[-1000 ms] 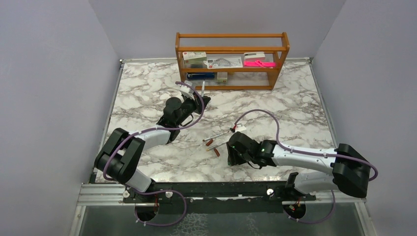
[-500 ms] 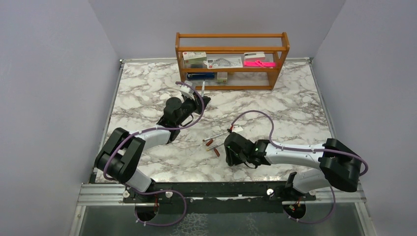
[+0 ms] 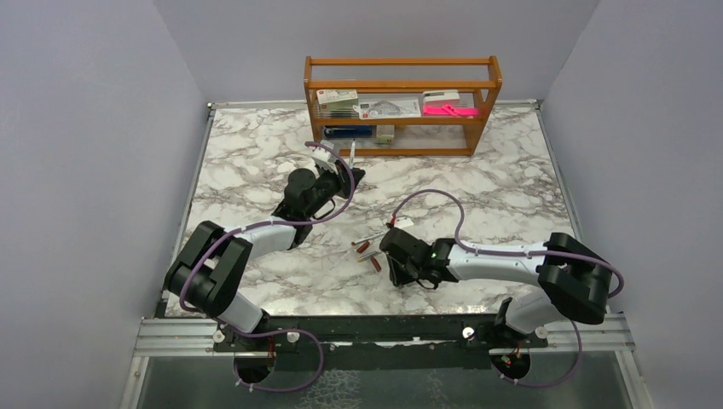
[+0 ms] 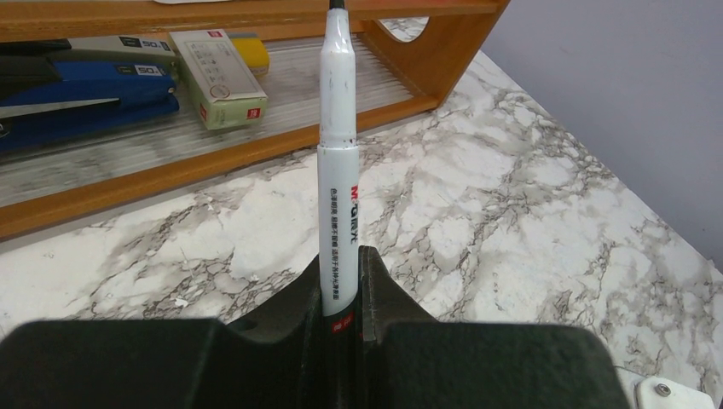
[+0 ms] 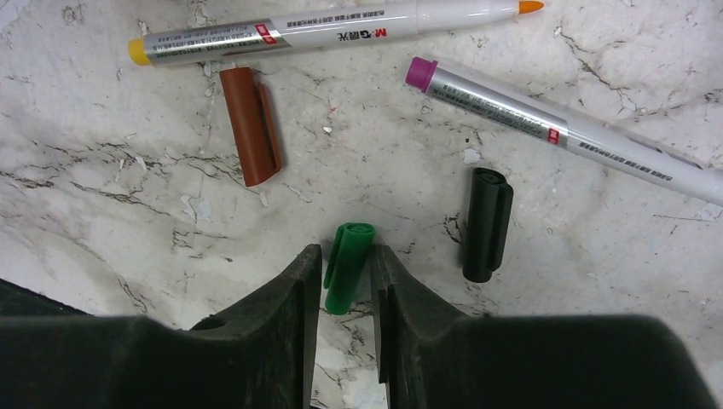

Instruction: Insert the pens into the pen caps

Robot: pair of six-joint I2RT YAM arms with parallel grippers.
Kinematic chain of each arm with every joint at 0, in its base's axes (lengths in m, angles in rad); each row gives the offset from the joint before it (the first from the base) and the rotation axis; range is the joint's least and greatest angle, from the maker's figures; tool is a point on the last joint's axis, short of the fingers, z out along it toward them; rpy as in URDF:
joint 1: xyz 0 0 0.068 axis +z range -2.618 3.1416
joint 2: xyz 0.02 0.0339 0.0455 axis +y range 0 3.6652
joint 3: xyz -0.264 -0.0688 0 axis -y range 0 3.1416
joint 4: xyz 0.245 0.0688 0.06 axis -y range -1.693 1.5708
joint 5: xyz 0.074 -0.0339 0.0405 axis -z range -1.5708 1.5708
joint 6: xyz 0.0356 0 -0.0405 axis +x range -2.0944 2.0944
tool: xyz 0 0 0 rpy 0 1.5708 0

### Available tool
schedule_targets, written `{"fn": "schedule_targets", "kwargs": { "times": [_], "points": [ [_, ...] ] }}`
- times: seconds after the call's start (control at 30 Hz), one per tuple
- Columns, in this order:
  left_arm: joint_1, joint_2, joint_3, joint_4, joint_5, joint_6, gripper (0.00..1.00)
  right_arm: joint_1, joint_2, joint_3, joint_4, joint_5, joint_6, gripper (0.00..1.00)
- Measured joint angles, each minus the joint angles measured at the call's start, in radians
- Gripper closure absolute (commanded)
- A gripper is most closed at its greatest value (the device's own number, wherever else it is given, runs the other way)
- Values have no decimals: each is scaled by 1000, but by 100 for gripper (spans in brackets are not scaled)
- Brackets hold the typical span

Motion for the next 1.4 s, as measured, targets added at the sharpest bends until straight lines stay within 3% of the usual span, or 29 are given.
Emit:
{"fn": "schedule_targets", "kwargs": {
  "times": [0.2,0.47,0.73,1.0,1.23,1.4],
  "points": [
    [0,0,0,-15,-1,1,100,11,34,36,-24,5,-4,76],
    [0,0,0,-25,-1,1,100,16,68,69,-38,16,-10,98],
    [0,-1,0,-33,-1,-6,100,17,46,69,-50,40,-39,99],
    [2,-1,-11,-21,8,-130,100,12,-226,63,-20,237,-67,99],
    [-6,4,-85,126,97,-301,100,-111,-526,-32,237,337,-119,99],
    [-43,44,-118,330,195,-435,100,-213,-568,-55,423,332,-178,99]
  ]
}}
